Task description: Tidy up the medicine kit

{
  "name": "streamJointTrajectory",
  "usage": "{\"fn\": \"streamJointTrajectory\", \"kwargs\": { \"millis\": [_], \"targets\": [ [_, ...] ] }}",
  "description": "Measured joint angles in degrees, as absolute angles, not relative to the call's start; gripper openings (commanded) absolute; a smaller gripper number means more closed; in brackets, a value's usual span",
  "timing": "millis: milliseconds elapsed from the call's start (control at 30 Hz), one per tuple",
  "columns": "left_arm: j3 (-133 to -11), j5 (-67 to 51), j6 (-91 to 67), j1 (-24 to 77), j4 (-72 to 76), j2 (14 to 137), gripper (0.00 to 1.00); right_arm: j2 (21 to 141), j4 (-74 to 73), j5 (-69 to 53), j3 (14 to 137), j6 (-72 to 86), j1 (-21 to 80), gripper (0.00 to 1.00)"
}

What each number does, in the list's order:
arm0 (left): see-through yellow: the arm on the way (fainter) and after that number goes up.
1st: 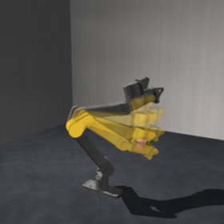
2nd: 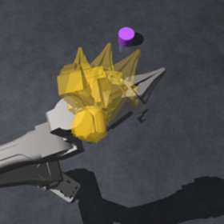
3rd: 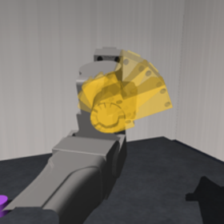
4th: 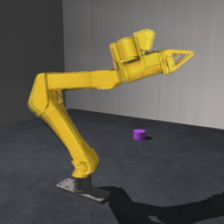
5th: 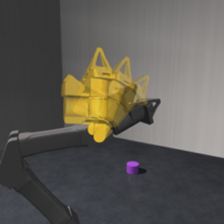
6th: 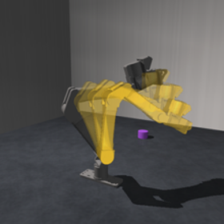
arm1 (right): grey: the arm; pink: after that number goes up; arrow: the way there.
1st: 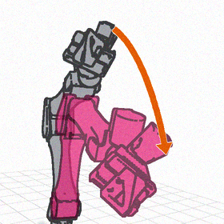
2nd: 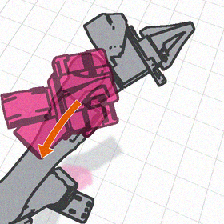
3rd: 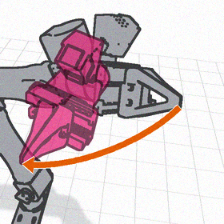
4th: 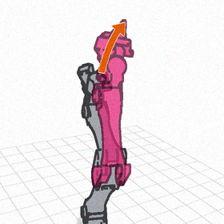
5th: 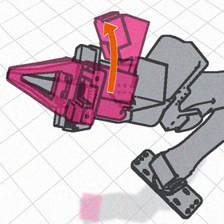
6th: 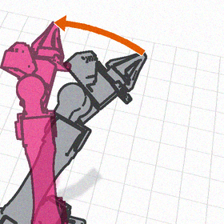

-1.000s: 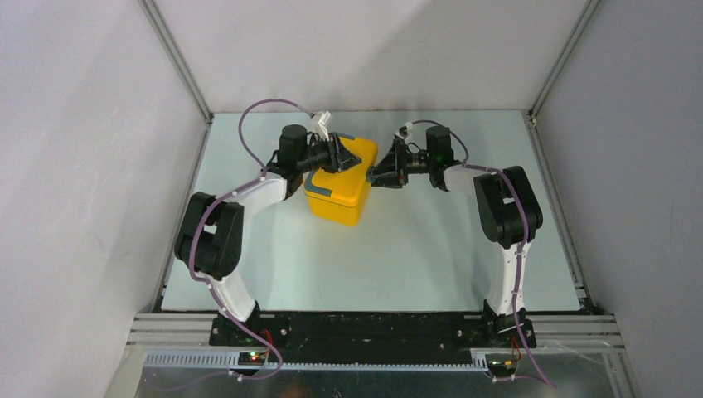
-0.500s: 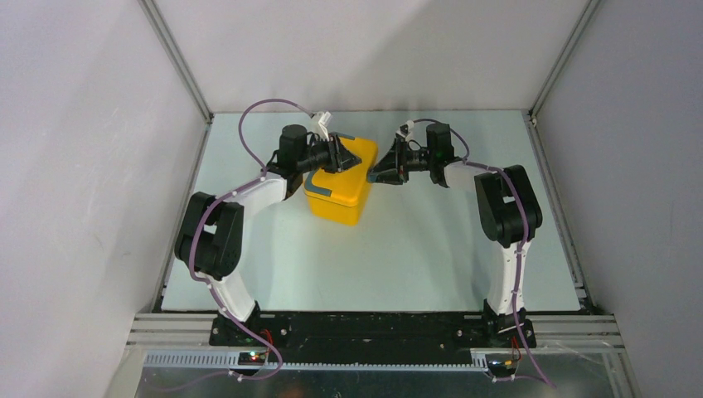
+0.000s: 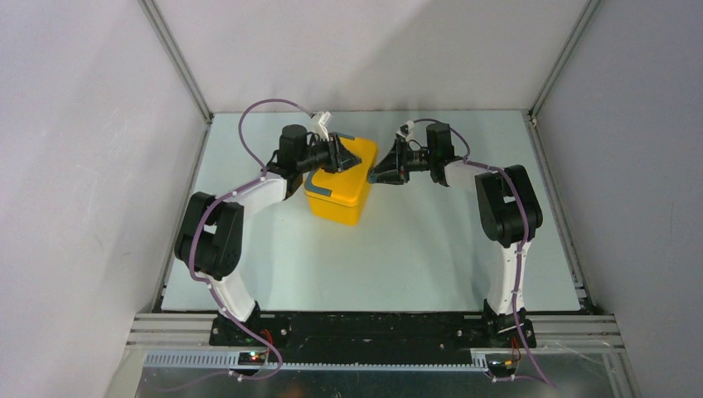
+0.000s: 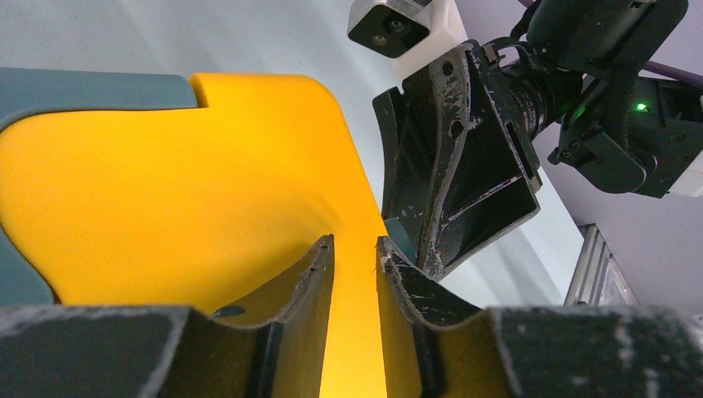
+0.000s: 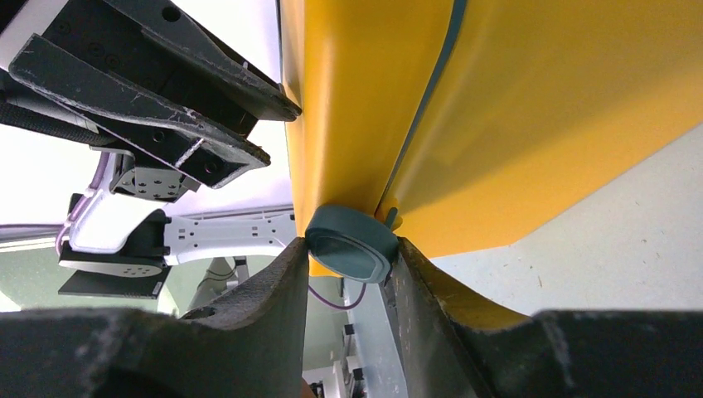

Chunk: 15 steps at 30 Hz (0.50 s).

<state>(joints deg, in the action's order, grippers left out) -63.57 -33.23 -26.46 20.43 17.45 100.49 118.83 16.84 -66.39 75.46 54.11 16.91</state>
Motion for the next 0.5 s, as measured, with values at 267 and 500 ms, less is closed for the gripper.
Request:
{"fn": "streamJointTrajectory", "kwargs": {
  "millis": [267,500],
  "targets": [
    [-63.6,-33.2,-26.5,20.4,17.5,100.5,0.34,118.8,16.9,-66.4,75.4,53.9,16.9,0.29],
    [-63.6,-33.3,-26.5,20.4,17.5,100.6,0.34,118.8,19.0,-66.5,74.4,54.1,16.8,0.29]
  ]
}}
